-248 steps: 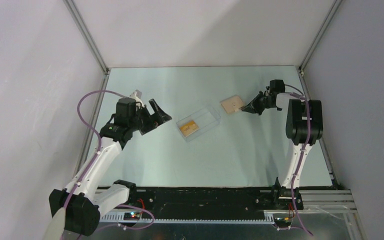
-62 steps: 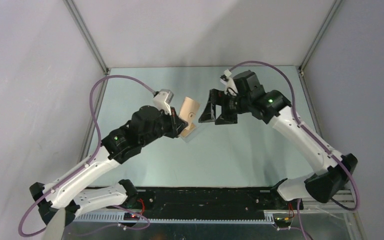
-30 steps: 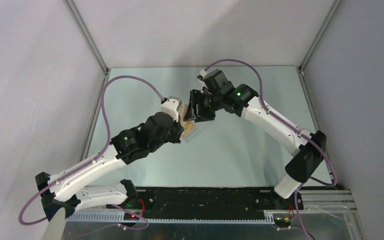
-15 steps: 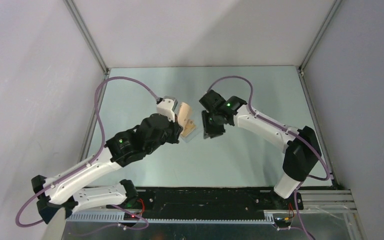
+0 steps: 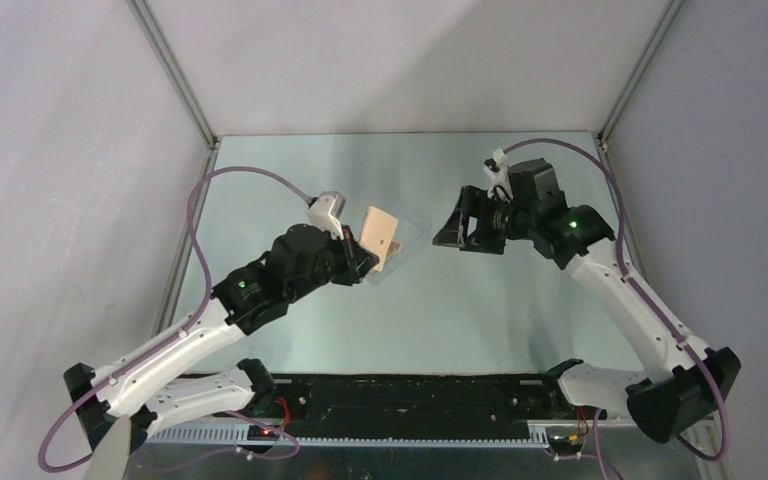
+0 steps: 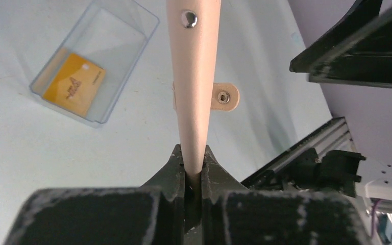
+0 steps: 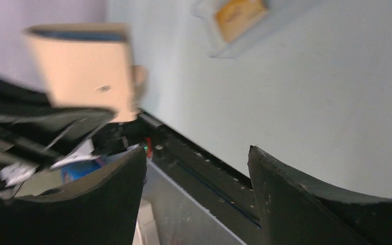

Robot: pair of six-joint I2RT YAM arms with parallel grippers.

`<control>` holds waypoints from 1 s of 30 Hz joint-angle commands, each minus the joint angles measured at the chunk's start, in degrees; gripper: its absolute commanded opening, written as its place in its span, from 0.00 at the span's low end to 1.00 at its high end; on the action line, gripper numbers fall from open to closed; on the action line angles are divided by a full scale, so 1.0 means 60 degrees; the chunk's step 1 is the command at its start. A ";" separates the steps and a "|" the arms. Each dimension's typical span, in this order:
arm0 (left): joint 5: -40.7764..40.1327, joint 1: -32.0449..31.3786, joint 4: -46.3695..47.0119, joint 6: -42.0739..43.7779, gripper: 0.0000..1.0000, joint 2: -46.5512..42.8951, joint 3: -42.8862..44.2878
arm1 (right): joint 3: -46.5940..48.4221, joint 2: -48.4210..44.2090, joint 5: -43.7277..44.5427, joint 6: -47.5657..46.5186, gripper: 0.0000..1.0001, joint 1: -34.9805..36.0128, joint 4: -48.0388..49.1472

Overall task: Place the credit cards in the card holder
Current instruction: Open the card holder.

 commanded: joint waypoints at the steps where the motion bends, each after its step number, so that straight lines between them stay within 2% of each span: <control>1: 0.0852 0.0078 0.1001 -0.0515 0.00 0.0100 0.0105 | -0.0146 -0.0143 -0.2336 0.0563 0.78 0.0198 0.1237; 7: 0.1024 0.0066 0.1056 -0.0537 0.00 0.0176 -0.0001 | 0.0000 0.0490 -0.2524 0.1689 0.81 0.1055 0.2693; 11: 0.1028 0.0075 0.1060 -0.0496 0.00 0.0095 -0.0099 | 0.0773 0.1322 -0.1250 0.1583 0.79 0.1541 0.1931; 13: 0.0999 0.0078 0.1064 -0.0507 0.00 0.0039 -0.0148 | 0.0917 0.1708 -0.0975 0.1547 0.74 0.1653 0.1645; 20: 0.1010 0.0074 0.1055 -0.0456 0.00 -0.0085 -0.0218 | 0.0937 0.2033 -0.1443 0.1623 0.42 0.1515 0.2083; 21: 0.1008 0.0077 0.1054 -0.0452 0.00 -0.0090 -0.0229 | 0.0937 0.2016 -0.1472 0.1601 0.34 0.1478 0.2044; 24: 0.0951 0.0093 0.1061 -0.0456 0.00 -0.0103 -0.0247 | 0.0937 0.1942 -0.1548 0.1413 0.19 0.1404 0.1895; 27: 0.0967 0.0092 0.1088 -0.0436 0.00 -0.0064 -0.0248 | 0.0913 0.1800 -0.1649 0.1179 0.01 0.1314 0.1768; 28: 0.0932 0.0100 0.1083 -0.0445 0.03 -0.0035 -0.0241 | 0.0909 0.1727 -0.1714 0.1159 0.00 0.1241 0.1724; 29: 0.0911 0.0111 0.1082 -0.0462 0.12 -0.0006 -0.0242 | 0.0901 0.1683 -0.1781 0.1141 0.00 0.1199 0.1709; 30: 0.0855 0.0167 0.1082 -0.0543 0.45 0.0049 -0.0259 | 0.0895 0.1518 -0.1882 0.1133 0.00 0.1142 0.1585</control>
